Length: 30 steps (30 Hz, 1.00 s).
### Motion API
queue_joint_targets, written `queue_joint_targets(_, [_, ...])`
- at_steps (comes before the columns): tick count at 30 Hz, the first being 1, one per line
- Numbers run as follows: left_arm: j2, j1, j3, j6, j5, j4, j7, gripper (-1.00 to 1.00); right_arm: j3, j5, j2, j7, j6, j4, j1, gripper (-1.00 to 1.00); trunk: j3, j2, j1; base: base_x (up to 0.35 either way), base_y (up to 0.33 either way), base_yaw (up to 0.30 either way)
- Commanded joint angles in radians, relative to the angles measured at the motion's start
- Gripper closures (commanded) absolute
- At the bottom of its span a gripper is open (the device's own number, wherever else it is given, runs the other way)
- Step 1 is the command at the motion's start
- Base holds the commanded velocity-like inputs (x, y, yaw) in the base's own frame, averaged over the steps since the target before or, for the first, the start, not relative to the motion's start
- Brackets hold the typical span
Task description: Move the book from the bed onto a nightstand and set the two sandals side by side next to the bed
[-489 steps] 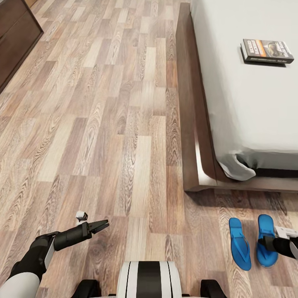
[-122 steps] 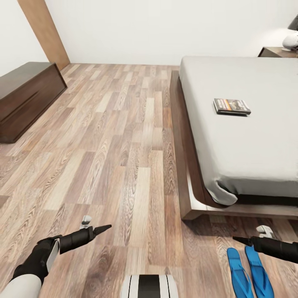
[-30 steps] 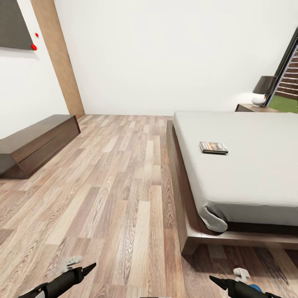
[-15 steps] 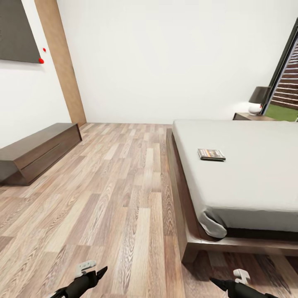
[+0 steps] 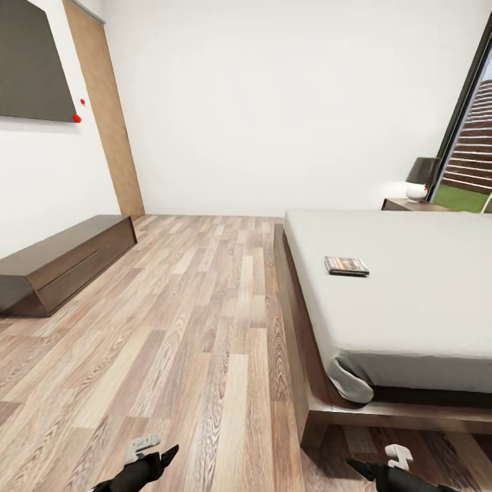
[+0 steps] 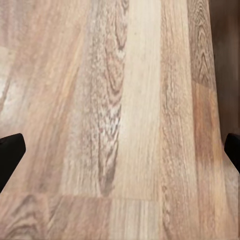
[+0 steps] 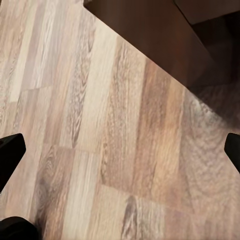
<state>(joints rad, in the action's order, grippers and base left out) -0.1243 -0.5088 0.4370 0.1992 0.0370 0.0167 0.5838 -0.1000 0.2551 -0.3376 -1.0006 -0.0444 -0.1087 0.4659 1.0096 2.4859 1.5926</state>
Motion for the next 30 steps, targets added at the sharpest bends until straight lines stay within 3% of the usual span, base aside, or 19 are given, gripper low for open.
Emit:
queue_joint_targets(1, [0.000, -0.001, 0.003, 0.005, 0.004, -0.001, 0.002, -1.00, -0.007, -0.004, 0.000, -0.004, -0.005, 0.000, 0.000, -1.00, -0.002, -0.007, -0.004, 0.000, 0.000, 0.000])
queue_joint_targets(30, [-0.002, 0.000, 0.003, 0.005, 0.004, 0.000, 0.002, -1.00, -0.007, -0.004, 0.000, -0.004, -0.005, 0.001, 0.000, -1.00, -0.093, -0.210, -0.115, 0.000, 0.000, 0.000])
